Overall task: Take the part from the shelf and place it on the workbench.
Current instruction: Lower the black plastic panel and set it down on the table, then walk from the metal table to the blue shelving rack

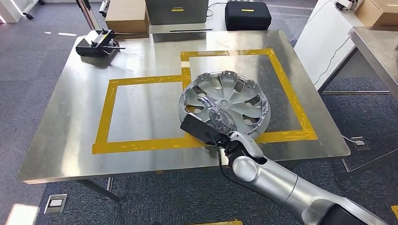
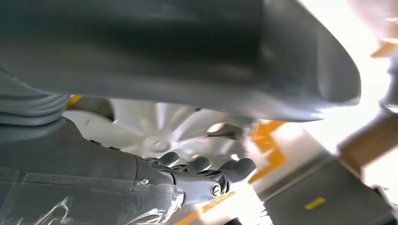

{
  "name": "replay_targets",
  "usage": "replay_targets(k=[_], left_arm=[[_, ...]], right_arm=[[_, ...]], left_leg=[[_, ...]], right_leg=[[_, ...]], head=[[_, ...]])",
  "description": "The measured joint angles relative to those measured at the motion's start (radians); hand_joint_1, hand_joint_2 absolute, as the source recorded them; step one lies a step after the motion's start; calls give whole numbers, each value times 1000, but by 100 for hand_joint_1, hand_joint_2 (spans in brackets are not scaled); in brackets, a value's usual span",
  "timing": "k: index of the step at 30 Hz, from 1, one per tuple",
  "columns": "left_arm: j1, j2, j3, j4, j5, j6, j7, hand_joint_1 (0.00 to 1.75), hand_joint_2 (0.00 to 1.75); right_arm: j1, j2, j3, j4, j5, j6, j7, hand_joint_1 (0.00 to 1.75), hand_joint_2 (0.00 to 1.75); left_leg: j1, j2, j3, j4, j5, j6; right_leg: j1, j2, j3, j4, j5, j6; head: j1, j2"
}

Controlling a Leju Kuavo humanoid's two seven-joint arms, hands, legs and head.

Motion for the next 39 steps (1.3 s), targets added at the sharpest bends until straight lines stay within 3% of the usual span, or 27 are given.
replay_targets(k=[3, 7, 14, 24, 39], left_arm=[[8, 2, 1, 2, 7, 1, -11, 0, 0], [14, 6, 2, 5, 13, 13, -16, 0, 0], [14, 5, 4, 7, 38, 36, -15, 0, 0], [15, 5, 12, 7, 60, 36, -22, 0, 0], [12, 7, 15, 7, 63, 44, -18, 0, 0]], right_arm=[[66, -17, -64, -128, -173, -82, -160, 0, 0], [135, -41, -133, -289, -314, -133, -302, 0, 0], [219, -69, -219, -521, -458, -161, -466, 0, 0], [330, -92, -270, -714, -516, -165, -557, 0, 0], [378, -98, -294, -776, -549, -148, -582, 0, 0]], left_leg=[[0, 0, 0, 0, 0, 0], [0, 0, 1, 0, 0, 0], [0, 0, 2, 0, 0, 0], [0, 1, 6, -2, -2, 0], [-6, 0, 13, -1, -7, 4]], right_leg=[[0, 0, 0, 0, 0, 0], [0, 0, 0, 0, 0, 0], [0, 0, 2, 0, 0, 0], [0, 0, 6, 0, -2, -2], [-5, 0, 12, -1, -5, 2]], head=[[0, 0], [0, 0], [0, 0], [0, 0], [0, 0]])
